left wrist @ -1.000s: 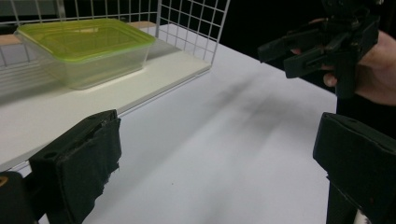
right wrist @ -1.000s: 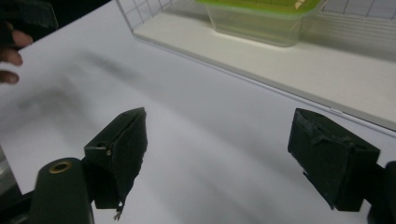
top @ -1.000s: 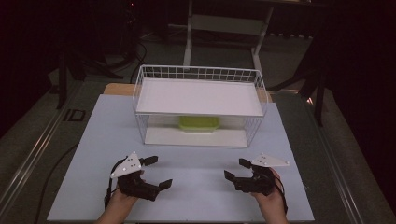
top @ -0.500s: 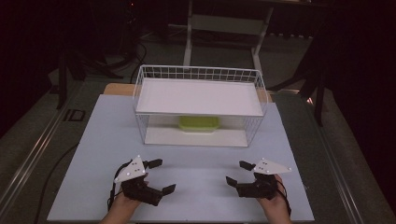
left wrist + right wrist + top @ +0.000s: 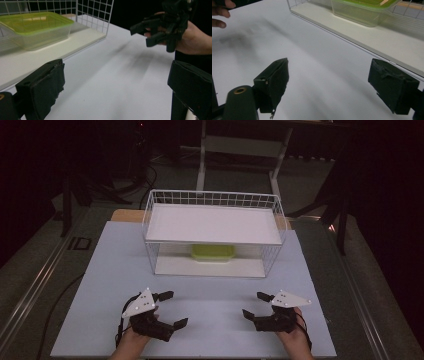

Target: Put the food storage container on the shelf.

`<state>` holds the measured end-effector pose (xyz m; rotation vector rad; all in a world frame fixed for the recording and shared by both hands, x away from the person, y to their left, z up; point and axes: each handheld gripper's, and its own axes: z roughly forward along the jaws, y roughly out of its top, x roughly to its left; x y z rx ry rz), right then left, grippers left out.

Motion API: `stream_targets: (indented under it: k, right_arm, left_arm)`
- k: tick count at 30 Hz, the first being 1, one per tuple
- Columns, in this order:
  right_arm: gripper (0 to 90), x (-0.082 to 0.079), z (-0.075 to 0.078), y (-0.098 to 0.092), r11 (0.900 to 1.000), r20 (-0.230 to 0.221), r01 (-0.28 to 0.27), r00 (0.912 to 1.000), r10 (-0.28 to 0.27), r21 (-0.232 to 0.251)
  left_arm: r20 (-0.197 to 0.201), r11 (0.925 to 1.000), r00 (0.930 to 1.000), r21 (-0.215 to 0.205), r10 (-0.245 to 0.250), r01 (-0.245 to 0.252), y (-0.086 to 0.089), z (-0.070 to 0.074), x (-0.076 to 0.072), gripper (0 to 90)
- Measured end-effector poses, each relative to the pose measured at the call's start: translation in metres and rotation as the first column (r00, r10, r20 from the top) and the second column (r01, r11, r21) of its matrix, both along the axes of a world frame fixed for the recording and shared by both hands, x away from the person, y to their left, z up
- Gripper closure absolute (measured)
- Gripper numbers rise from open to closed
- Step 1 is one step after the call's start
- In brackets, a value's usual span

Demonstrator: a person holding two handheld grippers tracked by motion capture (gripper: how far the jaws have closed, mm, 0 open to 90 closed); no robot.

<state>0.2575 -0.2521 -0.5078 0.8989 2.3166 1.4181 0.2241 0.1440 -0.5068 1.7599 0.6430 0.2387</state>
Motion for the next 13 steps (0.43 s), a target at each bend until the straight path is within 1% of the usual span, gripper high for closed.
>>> stream_targets:
  k: [1,3,7,9,11,13]
  right_arm:
    - [16.3,0.0009,-0.0006,-0.0005,1.0,-0.001,0.005,1.0,-0.005,-0.001]
    - [16.3,0.0032,-0.0021,-0.0022,1.0,-0.01,0.01,0.9999,-0.01,0.005]
    - [16.3,0.0039,-0.0024,-0.0034,1.0,-0.012,0.012,0.9999,-0.012,0.004]
    - [16.3,0.0041,-0.0021,-0.0041,1.0,-0.015,0.009,0.9998,-0.008,0.013]
    - [16.2,0.0038,-0.0014,-0.004,1.0,-0.009,0.008,0.9999,-0.008,0.009]
    - [16.3,0.0033,-0.0008,-0.0041,1.0,0.01,0.019,0.9998,-0.019,-0.003]
  left_arm:
    - [-0.006,1.0,1.0,-0.005,-0.004,0.004,-0.0004,-0.0008,0.0002,1.9]
    - [-0.003,1.0,1.0,0.006,-0.007,0.007,-0.0011,-0.0018,0.0008,1.9]
    - [-0.006,0.9999,0.9999,0.01,-0.011,0.011,-0.0017,-0.0035,0.0013,1.9]
    - [-0.009,0.9999,0.9999,0.009,-0.01,0.01,-0.0015,-0.0042,0.0015,1.9]
    - [-0.008,0.9999,0.9999,0.012,-0.009,0.009,-0.0011,-0.0045,0.0018,1.9]
    - [-0.004,0.9999,1.0,0.008,-0.007,0.007,-0.0007,-0.0049,0.0023,1.9]
